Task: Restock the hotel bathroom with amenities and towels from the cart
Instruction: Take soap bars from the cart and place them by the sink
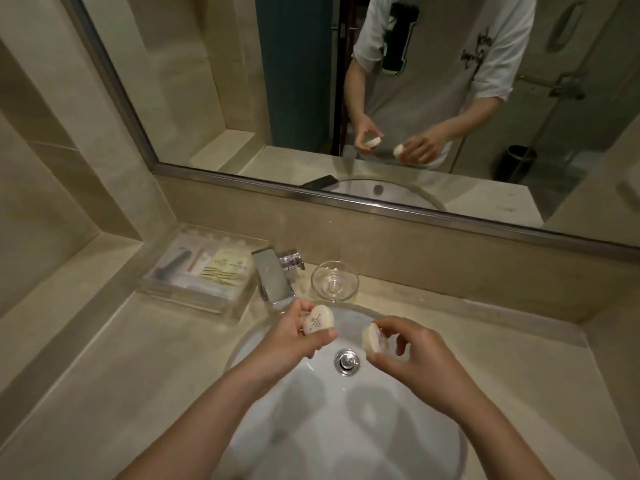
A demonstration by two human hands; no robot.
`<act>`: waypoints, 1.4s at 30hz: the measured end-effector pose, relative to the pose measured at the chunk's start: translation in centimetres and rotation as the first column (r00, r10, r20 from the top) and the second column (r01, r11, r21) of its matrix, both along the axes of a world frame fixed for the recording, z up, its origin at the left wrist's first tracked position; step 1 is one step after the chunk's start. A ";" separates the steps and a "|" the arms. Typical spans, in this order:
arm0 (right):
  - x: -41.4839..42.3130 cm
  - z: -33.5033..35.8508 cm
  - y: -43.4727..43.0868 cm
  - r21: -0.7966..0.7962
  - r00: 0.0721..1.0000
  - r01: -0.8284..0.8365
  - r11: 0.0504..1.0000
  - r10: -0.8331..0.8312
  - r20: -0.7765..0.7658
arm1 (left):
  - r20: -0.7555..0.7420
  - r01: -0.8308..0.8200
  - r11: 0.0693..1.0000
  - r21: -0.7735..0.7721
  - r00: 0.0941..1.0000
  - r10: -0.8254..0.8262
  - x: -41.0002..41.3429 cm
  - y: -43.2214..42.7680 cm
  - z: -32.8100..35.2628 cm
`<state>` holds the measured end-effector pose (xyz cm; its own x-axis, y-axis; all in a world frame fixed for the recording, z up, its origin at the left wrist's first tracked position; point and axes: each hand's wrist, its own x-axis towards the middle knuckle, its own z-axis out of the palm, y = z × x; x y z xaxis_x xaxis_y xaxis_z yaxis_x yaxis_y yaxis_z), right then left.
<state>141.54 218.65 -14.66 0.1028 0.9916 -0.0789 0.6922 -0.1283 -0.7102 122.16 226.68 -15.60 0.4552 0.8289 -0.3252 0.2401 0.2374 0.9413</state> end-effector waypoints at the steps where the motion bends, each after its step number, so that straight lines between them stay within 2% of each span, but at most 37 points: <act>1: 0.7 -0.5 0.7 -0.008 1.000 -0.007 1.000 0.007 -0.006 | -0.018 0.007 1.000 0.019 1.000 -0.006 0.7 0.6 -0.5; 6: 3.8 -2.9 3.6 -0.041 1.000 -0.002 0.999 0.001 -0.025 | -0.191 -0.006 0.967 0.253 0.980 0.056 3.7 4.3 -3.8; 10: 5.3 -4.5 5.8 -0.056 0.999 0.010 0.998 -0.012 -0.040 | -0.392 0.057 0.909 0.412 0.912 0.121 6.1 7.8 -7.3; 14: 6.4 -5.4 7.5 -0.047 0.998 0.011 0.999 -0.014 -0.064 | -0.536 0.119 0.870 0.479 0.825 0.182 8.4 10.6 -10.0; 18: 7.2 -6.5 8.9 -0.052 0.996 0.019 0.998 -0.024 -0.090 | -0.607 0.112 0.854 0.509 0.750 0.263 9.2 12.7 -11.2; 22: 7.7 -7.9 9.7 -0.045 0.987 0.063 0.997 -0.069 -0.147 | -0.696 0.219 0.846 0.486 0.683 0.223 9.1 13.7 -12.1; 27: 7.7 -8.9 10.6 -0.014 0.975 0.063 0.998 -0.064 -0.211 | -0.741 0.297 0.822 0.485 0.640 0.206 8.5 14.1 -12.9; 33: 7.0 -9.3 11.9 0.002 0.925 0.126 0.992 -0.117 -0.362 | -0.723 0.289 0.825 0.486 0.663 0.194 7.8 14.3 -13.3; 42: 5.8 -11.3 15.2 0.091 0.975 0.091 0.992 -0.070 -0.210 | -0.697 0.246 0.831 0.498 0.684 0.215 7.5 14.4 -13.6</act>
<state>147.31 233.80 -25.96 0.1747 0.9846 -0.0083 0.5201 -0.0994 -0.8483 129.65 241.10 -29.20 0.2923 0.9536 -0.0721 0.8689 -0.2334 0.4365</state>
